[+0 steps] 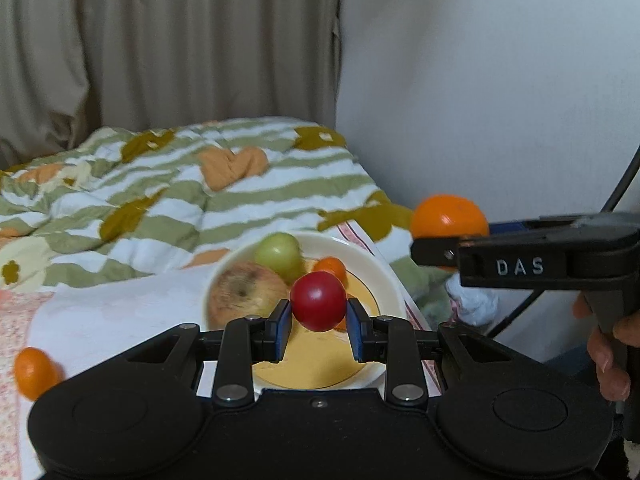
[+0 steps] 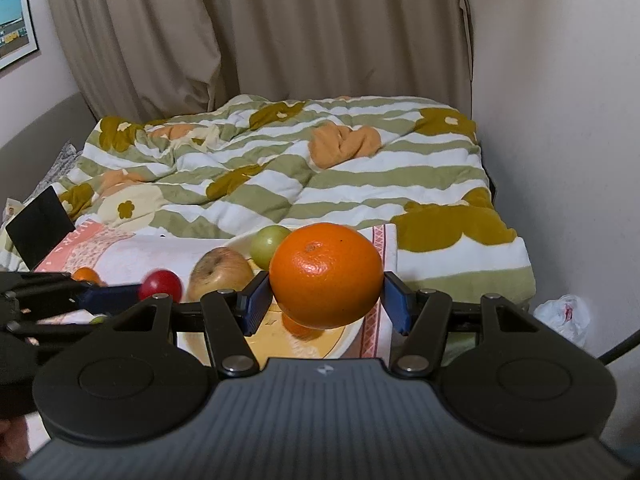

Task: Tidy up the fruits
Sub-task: 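Carry the red plum and large orange into the white bowl and release both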

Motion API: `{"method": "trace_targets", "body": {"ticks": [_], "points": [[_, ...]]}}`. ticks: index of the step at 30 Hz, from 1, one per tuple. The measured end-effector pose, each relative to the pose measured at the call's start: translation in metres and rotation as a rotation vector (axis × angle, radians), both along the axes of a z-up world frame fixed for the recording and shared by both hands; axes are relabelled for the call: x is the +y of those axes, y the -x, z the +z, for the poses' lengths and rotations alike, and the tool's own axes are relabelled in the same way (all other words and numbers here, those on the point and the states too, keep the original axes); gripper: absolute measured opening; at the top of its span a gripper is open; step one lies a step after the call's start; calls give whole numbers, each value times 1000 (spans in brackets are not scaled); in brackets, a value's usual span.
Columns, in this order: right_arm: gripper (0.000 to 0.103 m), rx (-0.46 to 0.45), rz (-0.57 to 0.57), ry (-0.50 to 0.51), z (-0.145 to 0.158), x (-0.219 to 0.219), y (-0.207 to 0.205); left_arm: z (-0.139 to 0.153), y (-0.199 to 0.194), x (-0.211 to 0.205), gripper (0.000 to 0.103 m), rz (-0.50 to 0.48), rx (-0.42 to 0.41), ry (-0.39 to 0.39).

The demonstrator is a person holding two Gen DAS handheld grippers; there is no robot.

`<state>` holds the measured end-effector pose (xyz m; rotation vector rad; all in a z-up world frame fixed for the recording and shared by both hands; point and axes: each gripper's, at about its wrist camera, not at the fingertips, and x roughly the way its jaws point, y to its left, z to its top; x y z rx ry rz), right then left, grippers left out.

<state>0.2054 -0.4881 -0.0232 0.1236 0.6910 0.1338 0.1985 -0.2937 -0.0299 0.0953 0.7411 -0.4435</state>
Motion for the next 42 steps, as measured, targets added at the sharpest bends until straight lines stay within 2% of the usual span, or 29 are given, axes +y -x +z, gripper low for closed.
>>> {"method": "trace_targets", "body": {"ticks": [11,18,20,21,22,24,28,33,42], "points": [[75,58,-44,-7,-28,-14,-33,-55,-37,-27,32,-108,139,-75],[75,80,-52,-11,-37,-17,-40,-70,-44,-30,33,-136,177,-101],[75,81,-52,-9,-38,-16,-40,-69,-44,-28,40,-136,178,-90],[75,80,-52,-9,-38,-17,-40,-67,-44,-27,57,-132,176,-87],[75,79,-51,-8,-38,-17,-40,-66,-42,-26,81,-129,172,-88],[75,76,-47,-4,-37,-15,-41,-58,-37,-22,99,-113,132,-89],[75,71,-37,0,-34,-13,-41,-49,-31,-14,100,-88,118,-107],[75,71,-11,3,-35,-6,-44,-38,-25,10,100,-5,116,-82],[75,59,39,66,-57,13,-55,-27,-15,44,101,112,86,-69]]}}
